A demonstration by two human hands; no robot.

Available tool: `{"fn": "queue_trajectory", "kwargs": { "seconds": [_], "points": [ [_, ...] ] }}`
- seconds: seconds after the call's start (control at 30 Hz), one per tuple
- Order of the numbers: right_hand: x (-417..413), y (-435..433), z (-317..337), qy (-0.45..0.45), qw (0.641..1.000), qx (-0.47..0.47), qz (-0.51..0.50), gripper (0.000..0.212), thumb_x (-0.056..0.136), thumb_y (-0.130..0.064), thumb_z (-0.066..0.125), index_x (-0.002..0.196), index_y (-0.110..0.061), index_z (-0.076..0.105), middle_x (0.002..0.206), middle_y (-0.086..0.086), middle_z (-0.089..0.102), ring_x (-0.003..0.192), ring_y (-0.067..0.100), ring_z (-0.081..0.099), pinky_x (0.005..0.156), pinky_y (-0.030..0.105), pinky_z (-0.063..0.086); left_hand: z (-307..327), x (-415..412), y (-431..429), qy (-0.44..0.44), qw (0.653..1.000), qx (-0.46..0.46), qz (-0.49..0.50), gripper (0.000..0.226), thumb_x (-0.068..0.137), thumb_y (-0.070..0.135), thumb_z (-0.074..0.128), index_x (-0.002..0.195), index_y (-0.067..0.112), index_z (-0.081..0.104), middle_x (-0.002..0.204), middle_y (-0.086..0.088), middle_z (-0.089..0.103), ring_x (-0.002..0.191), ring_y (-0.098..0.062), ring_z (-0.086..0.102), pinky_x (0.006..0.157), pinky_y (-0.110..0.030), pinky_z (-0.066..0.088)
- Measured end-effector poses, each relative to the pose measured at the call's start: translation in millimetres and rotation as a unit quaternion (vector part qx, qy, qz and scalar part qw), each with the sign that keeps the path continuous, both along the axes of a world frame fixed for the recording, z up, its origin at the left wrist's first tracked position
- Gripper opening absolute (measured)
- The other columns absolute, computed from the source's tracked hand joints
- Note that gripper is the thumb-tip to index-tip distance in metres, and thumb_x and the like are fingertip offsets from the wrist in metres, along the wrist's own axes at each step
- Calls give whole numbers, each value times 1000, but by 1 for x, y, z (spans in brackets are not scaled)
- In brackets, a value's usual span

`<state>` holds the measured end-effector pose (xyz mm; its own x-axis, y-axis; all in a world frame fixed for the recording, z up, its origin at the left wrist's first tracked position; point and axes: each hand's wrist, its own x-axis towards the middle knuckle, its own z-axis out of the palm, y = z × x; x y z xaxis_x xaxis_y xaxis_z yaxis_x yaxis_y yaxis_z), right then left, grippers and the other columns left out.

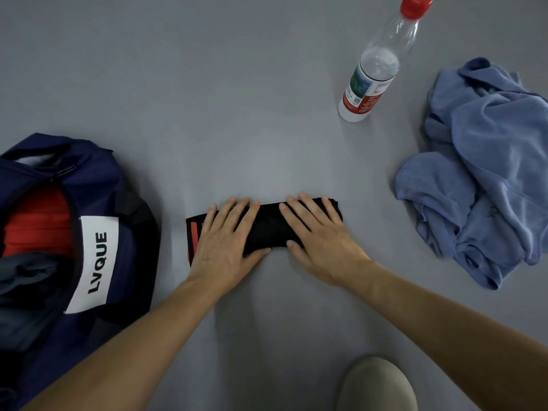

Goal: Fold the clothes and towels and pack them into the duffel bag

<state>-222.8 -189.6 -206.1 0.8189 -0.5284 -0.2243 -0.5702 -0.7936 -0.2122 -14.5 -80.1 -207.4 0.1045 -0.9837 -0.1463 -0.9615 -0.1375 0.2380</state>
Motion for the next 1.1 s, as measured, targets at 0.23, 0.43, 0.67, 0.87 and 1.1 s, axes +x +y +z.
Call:
{"fn": "queue_trajectory", "kwargs": {
  "seconds": [0.23, 0.43, 0.67, 0.87, 1.1],
  "points": [
    [16, 1, 11, -41, 996, 23, -71, 71, 87, -33, 47, 154, -14, 34, 152, 4, 45, 138, 24, 45, 109, 46, 38, 16, -16, -18, 164, 972, -83, 145, 53, 87, 22, 69, 137, 17, 55, 130, -2, 64, 119, -22, 59, 107, -36, 42],
    [46, 21, 46, -168, 939, 182, -237, 63, 104, -29, 42, 160, -24, 13, 155, -2, 41, 132, 21, 47, 102, 35, 41, 47, -57, -40, 379, 803, -109, 447, 43, 92, 30, 56, 134, 36, 54, 123, 13, 64, 111, -7, 61, 102, -35, 49],
    [54, 32, 70, -217, 839, 354, -351, 70, 102, -41, 38, 157, -39, -6, 159, -10, 34, 134, 15, 47, 103, 30, 41, 89, -72, -58, 586, 635, -47, 501, 48, 89, 40, 53, 137, 37, 50, 124, 11, 63, 113, -9, 62, 103, -41, 50],
    [89, 36, 116, -333, 712, 492, -374, 94, 76, -58, 75, 152, -38, 22, 119, -18, 66, 107, -1, 65, 92, 29, 54, 159, -30, -36, 671, 584, -13, 456, 32, 104, 42, 41, 118, 46, 69, 118, 10, 72, 112, -7, 66, 105, -33, 45],
    [169, 36, 209, -327, 754, 499, -274, 45, 79, -35, 76, 120, -29, 61, 102, -4, 74, 93, 13, 72, 85, 42, 59, 232, 75, 27, 582, 718, -75, 375, 48, 104, 15, 50, 149, 33, 44, 143, 9, 57, 130, -6, 55, 116, -38, 39]
  ]
}}
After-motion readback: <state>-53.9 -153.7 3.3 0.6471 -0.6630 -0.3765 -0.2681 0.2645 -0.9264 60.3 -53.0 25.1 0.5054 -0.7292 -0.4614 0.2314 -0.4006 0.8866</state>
